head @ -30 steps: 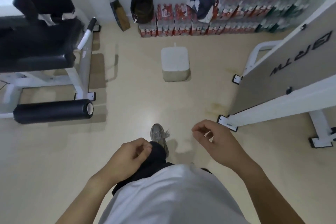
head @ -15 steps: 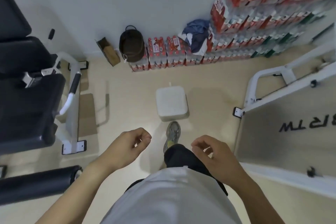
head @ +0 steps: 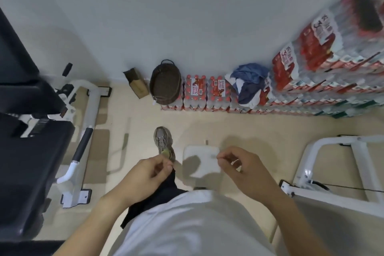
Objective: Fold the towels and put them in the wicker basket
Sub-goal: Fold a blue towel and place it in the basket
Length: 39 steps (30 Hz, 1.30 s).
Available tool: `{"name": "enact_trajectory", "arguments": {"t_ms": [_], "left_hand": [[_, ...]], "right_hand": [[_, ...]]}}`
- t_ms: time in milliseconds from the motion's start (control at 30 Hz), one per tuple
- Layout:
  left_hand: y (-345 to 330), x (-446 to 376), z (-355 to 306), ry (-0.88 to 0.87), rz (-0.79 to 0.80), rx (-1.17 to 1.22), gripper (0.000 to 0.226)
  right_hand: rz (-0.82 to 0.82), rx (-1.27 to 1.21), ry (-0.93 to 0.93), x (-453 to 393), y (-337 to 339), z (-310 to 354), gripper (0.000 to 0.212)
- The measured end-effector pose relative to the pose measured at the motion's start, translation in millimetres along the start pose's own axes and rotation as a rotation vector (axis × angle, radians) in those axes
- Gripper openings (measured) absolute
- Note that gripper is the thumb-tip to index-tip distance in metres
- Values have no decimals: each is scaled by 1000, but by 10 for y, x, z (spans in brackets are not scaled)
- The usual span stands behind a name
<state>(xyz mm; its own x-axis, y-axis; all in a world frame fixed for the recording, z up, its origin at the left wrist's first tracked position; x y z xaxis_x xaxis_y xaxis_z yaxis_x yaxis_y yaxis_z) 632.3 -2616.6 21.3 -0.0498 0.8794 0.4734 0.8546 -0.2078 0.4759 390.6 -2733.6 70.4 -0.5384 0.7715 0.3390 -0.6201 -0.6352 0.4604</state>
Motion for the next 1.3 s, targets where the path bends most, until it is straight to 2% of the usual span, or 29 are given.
{"name": "enact_trajectory", "arguments": {"t_ms": [200,300,400,533,600,700,800,900,967,1067,1133,1200,1300], "left_hand": [[806,-1435,-156,-65,107,-40,23],[1208,-2105,-365,-138,162,-100,13],[1466,-2724,-596,-182,217,-194,21],[1488,-3604,-808,-180,219,-174,35],[1281,-4085,-856,-179,218,-179,36],[709,-4949,-766,-188,264,-240,25],[7,-5808,-501,-136,297,-300,20],[-739,-6676,-226,-126,300,-283,12],[-1189,-7245,-135,-161,258,-217,10],[-1775,-8095,-44,-221,175,-184,33],[-2075,-8552,21,-239,120,-149,51],[-2325,-8879,57,-297,95,-86,65],[-2606,-9127,85,-348,87,-21,74]], "right_hand": [[-79,-62,-107,-1300,357,120,10],[-119,-45,-160,-1809,579,149,10],[-110,-31,-202,-2324,842,71,9],[-89,-81,-256,-3088,1202,-380,6],[-97,-119,-337,-3511,1388,-885,3],[-151,-142,-474,-4242,1682,-1947,9],[-230,58,-555,-4904,1951,-3033,16],[-369,239,-504,-5508,2154,-3866,12],[-431,366,-483,-5891,2254,-4337,30],[-336,432,-496,-6344,2195,-5005,47],[-383,439,-497,-6512,2089,-5361,50],[-567,456,-470,-6574,2053,-5592,36],[-648,430,-408,-6597,2084,-5700,15]]}}
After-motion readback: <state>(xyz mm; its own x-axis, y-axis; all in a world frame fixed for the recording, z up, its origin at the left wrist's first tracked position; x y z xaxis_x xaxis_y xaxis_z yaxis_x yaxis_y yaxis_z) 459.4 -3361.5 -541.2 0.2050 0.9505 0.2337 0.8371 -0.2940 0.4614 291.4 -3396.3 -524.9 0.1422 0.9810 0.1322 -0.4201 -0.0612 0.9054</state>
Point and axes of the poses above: each hand's wrist, its own x-axis away from the middle knuckle, its own y-axis out of the back of the hand, z = x × y, the point moved 5 cm from there along -x, towards the middle knuckle, and after that the axes turned 1 degree about -y, right-handed, at the moved point
